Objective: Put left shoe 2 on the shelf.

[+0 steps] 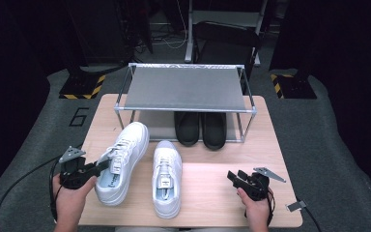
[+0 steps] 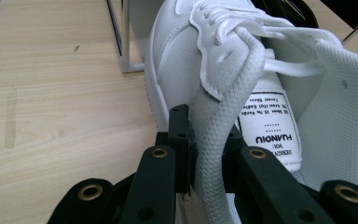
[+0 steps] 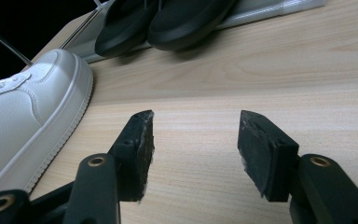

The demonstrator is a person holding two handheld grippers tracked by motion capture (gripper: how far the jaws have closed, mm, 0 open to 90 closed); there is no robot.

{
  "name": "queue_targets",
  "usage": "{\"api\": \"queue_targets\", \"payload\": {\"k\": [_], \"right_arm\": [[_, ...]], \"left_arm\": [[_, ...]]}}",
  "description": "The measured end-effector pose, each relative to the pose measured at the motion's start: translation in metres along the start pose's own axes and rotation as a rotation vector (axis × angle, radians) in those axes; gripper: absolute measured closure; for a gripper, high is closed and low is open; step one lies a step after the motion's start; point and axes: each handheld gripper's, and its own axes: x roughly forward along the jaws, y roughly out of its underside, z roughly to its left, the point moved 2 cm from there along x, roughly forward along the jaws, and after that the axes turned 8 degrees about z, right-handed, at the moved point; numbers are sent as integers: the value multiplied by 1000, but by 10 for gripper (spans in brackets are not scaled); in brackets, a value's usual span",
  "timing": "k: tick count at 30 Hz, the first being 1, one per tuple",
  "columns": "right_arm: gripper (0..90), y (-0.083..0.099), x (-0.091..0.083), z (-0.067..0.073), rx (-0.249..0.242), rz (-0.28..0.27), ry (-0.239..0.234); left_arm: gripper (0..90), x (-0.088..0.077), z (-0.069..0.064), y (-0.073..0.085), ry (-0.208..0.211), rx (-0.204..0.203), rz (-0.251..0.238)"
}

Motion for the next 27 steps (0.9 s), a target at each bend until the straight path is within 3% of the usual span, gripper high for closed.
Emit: {"api": "queue_targets", "payload": {"k": [13, 23, 27], "right_arm": [[447, 0, -1, -1, 27, -5, 5], [446, 0, -1, -2, 27, -9, 4], [446, 1, 0, -2, 14, -3, 7]], "left_arm": [[808, -19, -5, -13, -4, 25, -35], [808, -30, -8, -22, -7, 36, -57], [808, -35, -8, -26, 10, 27, -62]]}}
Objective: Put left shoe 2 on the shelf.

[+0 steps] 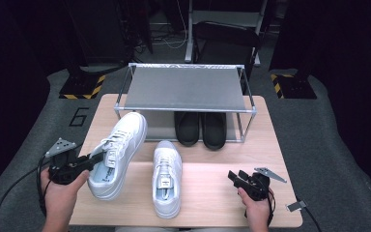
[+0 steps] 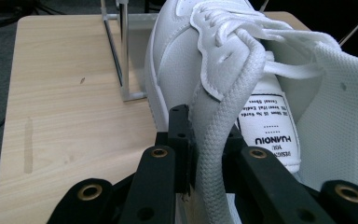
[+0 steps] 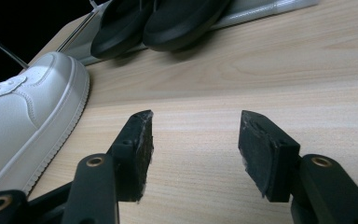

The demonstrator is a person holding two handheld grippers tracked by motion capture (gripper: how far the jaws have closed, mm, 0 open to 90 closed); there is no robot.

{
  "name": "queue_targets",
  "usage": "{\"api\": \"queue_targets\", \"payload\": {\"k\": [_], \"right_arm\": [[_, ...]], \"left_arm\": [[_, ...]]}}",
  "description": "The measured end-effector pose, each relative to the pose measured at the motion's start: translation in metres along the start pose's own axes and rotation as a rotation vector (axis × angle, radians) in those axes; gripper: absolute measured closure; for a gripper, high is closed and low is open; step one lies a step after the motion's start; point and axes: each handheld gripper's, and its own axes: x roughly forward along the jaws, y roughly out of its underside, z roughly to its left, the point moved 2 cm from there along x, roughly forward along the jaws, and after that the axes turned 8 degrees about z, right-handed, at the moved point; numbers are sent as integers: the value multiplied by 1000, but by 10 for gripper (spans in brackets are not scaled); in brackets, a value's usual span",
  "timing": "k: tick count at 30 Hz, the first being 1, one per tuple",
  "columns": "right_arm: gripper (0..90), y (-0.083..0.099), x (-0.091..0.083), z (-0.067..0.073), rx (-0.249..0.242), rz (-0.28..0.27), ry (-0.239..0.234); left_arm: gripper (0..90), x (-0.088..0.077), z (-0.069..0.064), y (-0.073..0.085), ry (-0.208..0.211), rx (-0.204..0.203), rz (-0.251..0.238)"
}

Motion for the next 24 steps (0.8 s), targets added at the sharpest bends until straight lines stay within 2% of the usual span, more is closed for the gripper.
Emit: {"api": "queue_targets", "payload": {"k": [2, 8, 11, 14, 15, 16, 24], "right_arm": [[446, 0, 0, 0, -6, -6, -2], [446, 0, -1, 1, 8, -3, -1], [446, 0, 0, 0, -4, -9, -1], [445, 0, 1, 0, -8, -7, -3], [445, 1, 1, 1, 6, 2, 0], [445, 1, 2, 0, -6, -4, -1], [444, 0, 1, -1, -3, -10, -2]], "left_arm": [[808, -2, 0, -2, -5, 2, -17], [808, -9, -1, -9, 6, 6, -16], [808, -10, -2, -14, 9, 13, -25], [808, -9, -2, -22, 23, 20, -24], [808, -10, -2, -25, 28, 19, -21], [808, -10, -3, -28, 30, 29, -20], [808, -8, -7, -51, 45, 51, -26]]}}
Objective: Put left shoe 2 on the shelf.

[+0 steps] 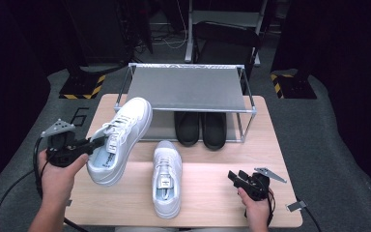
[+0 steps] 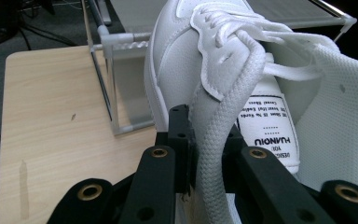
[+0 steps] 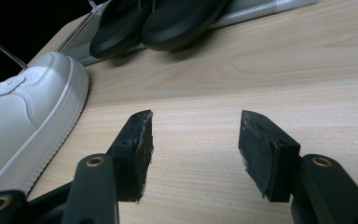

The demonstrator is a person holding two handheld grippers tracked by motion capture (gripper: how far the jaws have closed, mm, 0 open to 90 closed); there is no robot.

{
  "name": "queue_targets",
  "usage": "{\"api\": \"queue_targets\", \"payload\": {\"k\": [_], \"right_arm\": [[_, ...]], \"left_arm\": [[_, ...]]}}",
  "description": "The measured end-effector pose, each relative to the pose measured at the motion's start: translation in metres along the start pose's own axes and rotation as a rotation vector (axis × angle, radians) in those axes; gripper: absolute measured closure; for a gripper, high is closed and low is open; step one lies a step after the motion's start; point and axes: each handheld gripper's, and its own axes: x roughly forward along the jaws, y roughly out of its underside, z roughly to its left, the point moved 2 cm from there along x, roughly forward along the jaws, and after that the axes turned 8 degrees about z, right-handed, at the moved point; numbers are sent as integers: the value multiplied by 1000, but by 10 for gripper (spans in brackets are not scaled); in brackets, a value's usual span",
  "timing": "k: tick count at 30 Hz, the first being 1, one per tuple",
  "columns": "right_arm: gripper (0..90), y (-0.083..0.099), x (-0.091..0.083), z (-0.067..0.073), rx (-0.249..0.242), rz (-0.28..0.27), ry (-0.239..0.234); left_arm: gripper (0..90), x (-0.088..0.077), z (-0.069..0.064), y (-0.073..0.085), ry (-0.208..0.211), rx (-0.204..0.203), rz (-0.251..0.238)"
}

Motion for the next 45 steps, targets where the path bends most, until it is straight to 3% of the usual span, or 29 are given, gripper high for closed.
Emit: {"api": "queue_targets", "payload": {"k": [13, 35, 45], "right_arm": [[443, 0, 0, -1, 4, 4, 4], [442, 0, 0, -2, 21, -1, -3], [442, 1, 1, -4, 21, 2, -6]], "left_arm": [[808, 12, -1, -35, 29, 15, -13], [808, 68, -7, -85, 40, 8, 46], [808, 86, -8, -113, 26, 5, 44]]}}
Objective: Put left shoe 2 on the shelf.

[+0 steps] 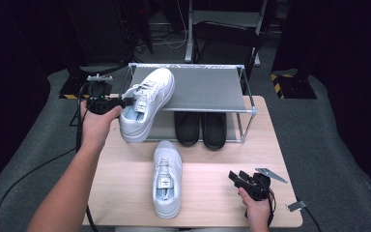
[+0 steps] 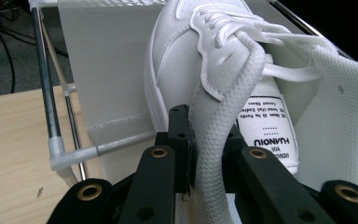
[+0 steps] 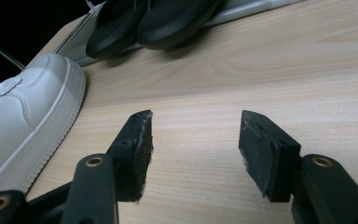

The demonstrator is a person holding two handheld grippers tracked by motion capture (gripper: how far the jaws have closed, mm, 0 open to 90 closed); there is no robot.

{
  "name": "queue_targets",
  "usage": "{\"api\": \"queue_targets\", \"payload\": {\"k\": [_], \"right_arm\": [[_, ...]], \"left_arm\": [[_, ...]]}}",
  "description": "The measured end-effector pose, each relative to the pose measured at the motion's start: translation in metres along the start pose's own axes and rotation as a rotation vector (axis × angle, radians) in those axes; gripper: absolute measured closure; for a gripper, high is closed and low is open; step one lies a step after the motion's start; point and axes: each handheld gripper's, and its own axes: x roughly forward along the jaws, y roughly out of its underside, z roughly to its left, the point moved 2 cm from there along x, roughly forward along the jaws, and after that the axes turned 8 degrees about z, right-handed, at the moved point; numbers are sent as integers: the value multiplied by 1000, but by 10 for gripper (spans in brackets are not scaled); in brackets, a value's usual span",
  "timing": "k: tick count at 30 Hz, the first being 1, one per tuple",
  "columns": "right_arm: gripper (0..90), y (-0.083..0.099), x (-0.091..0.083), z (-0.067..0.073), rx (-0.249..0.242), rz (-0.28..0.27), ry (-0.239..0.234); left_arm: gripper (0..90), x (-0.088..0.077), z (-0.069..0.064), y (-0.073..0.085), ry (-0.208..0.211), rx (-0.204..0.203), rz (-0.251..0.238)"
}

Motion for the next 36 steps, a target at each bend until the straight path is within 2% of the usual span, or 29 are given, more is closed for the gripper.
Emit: {"api": "queue_targets", "payload": {"k": [2, 4, 5, 6, 7, 8, 10, 15, 18, 26, 36], "right_arm": [[442, 0, 0, 0, 3, -8, -1], [442, 0, -1, -1, 9, -3, -1], [442, 0, 0, -1, 9, -9, -3], [442, 0, -1, -2, 9, -7, 3], [442, 0, -1, -2, 9, -2, 1], [442, 0, -1, -2, 18, 3, 0], [442, 0, -1, -2, 21, -3, -5], [442, 0, -1, -4, 15, -8, -1], [442, 0, -1, -3, 33, 1, 0], [442, 0, -1, -4, 23, 0, 1], [442, 0, 0, -5, 22, -6, -5]], "left_arm": [[808, 4, 0, -3, 8, -24, 1], [807, 8, 1, -7, 5, -18, 4], [808, 10, 0, -9, 4, -40, -6], [808, 12, 2, -11, -2, -21, 2], [808, 14, 1, -12, -5, -37, -2], [807, 15, 3, -14, -10, -24, 3], [807, 19, 3, -17, -9, -46, 1], [807, 27, 3, -25, -3, -61, 0], [808, 30, 3, -29, -9, -49, 14], [808, 42, -1, -39, -5, -67, 17], [808, 57, -5, -52, -20, -60, 20]]}}
